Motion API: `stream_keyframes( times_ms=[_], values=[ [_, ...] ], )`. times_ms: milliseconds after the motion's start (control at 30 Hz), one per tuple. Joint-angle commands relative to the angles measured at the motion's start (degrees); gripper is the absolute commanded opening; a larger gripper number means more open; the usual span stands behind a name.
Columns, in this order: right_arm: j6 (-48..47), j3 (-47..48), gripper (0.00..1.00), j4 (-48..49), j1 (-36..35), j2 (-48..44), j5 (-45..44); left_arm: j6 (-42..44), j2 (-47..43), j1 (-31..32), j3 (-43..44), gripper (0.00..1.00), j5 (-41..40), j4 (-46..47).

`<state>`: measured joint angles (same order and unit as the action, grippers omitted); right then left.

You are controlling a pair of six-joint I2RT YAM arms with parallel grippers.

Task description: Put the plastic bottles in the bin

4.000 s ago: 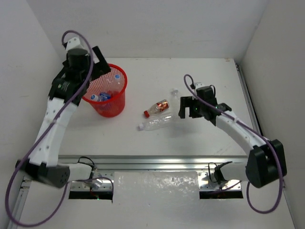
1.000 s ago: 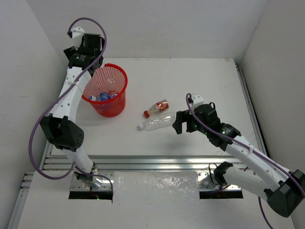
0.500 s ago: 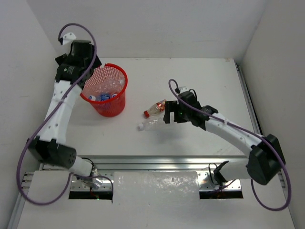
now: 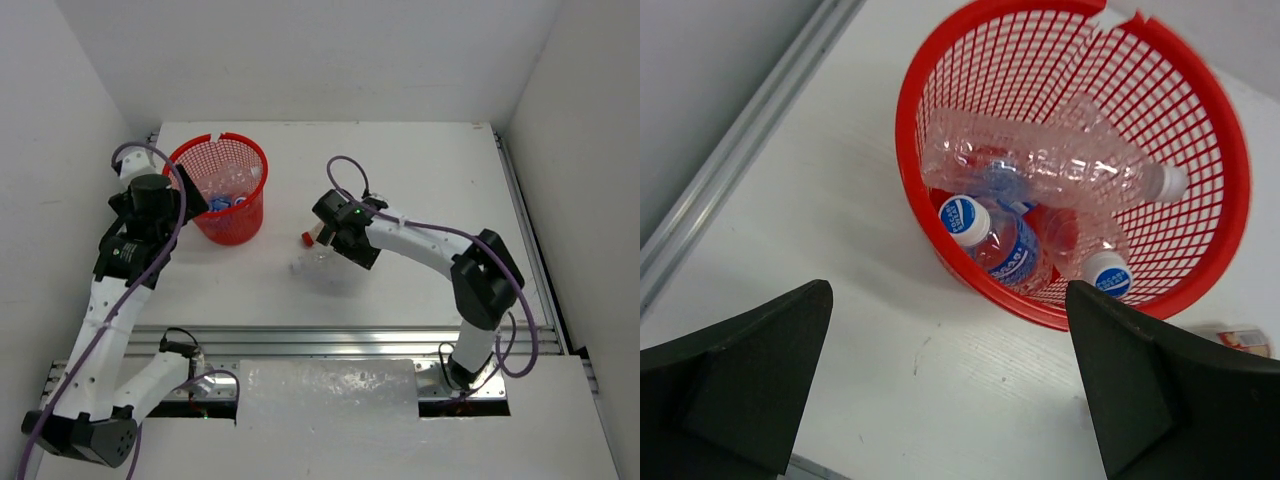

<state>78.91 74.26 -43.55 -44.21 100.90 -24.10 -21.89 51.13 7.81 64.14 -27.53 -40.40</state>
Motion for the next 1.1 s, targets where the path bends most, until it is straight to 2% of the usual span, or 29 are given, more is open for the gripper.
stream_keyframes(
  times_ms=[0, 233, 300, 400, 433, 467, 533, 567, 600, 667, 700, 733, 767, 800, 833, 867, 933, 1033, 1067],
  values=[
    [11.7, 5.8, 0.99, -6.4, -1.0, 3.1, -3.9, 1.1, 0.0, 0.4, -1.8, 1.00, 2.0, 4.5],
    [13.4, 9.2, 0.99, -2.0, -1.3, 11.6, -2.0, 1.4, 0.2, 0.4, -6.5, 1.00, 5.4, 7.4],
    [15.2, 10.4, 0.98, -4.2, -1.5, 14.1, -1.7, 1.6, 0.0, 0.4, -7.4, 1.00, 6.7, 7.7],
    [20.1, 7.1, 0.90, -6.2, -3.0, 13.6, -2.4, 2.1, -0.8, 0.4, -7.6, 1.00, 6.8, 7.6],
    [23.3, 5.0, 0.86, -5.9, -3.5, 12.3, -3.3, 2.2, -1.1, 0.4, -7.6, 1.00, 7.3, 7.7],
    [24.6, 0.0, 0.75, -4.3, -4.3, 8.7, -4.2, 2.2, -1.5, 0.4, -7.6, 1.00, 7.7, 7.8],
    [27.1, -8.0, 0.64, -1.7, -5.8, 4.7, -6.2, 1.8, -2.2, 0.4, -7.5, 1.00, 11.0, 7.7],
    [27.1, -10.2, 0.53, 0.7, -6.2, 0.7, -6.7, 1.6, -2.5, 0.4, -7.4, 1.00, 12.7, 7.7],
    [26.6, -12.2, 0.48, 1.6, -6.2, -1.4, -7.2, 1.3, -2.8, 0.4, -7.4, 1.00, 15.1, 7.8],
    [20.6, -16.8, 0.35, 5.8, -6.4, -5.5, -9.0, 0.1, -3.3, 1.6, -7.7, 1.00, 23.6, 8.0],
    [16.7, -18.1, 0.33, 8.1, -6.7, -10.0, -9.9, -0.3, -3.4, 2.6, -7.9, 0.99, 26.8, 9.1],
    [6.3, -21.1, 0.32, 15.6, -6.8, -12.5, -11.0, -1.3, -3.3, 6.0, -8.0, 1.00, 32.4, 9.7],
    [-0.6, -23.3, 0.32, 22.6, -6.9, -15.1, -10.2, -1.8, -2.5, 8.2, -7.6, 1.00, 34.0, 11.1],
    [-20.5, -26.5, 0.30, 31.3, -6.9, -20.9, -7.0, -2.4, -1.7, 11.1, -7.4, 1.00, 37.7, 12.0],
    [-30.6, -33.7, 0.26, 50.6, -6.9, -23.9, 3.4, -2.6, -0.8, 15.6, -6.8, 1.00, 41.1, 13.1],
    [-37.9, -36.4, 0.20, 56.4, -6.9, -26.8, 8.7, -2.6, 1.1, 17.0, -6.7, 1.00, 44.8, 15.9],
    [-50.9, -41.0, 0.21, 60.8, -6.9, -35.5, 19.8, -3.4, 2.6, 20.5, -6.7, 1.00, 54.1, 18.7],
    [-59.9, -43.0, 0.19, 60.3, -6.9, -45.5, 36.7, -4.8, 2.2, 24.2, -8.1, 1.00, 60.7, 25.0],
    [-61.1, -43.0, 0.19, 59.8, -6.9, -47.3, 39.3, -5.1, 2.1, 25.0, -8.5, 1.00, 62.8, 26.8]
  ],
)
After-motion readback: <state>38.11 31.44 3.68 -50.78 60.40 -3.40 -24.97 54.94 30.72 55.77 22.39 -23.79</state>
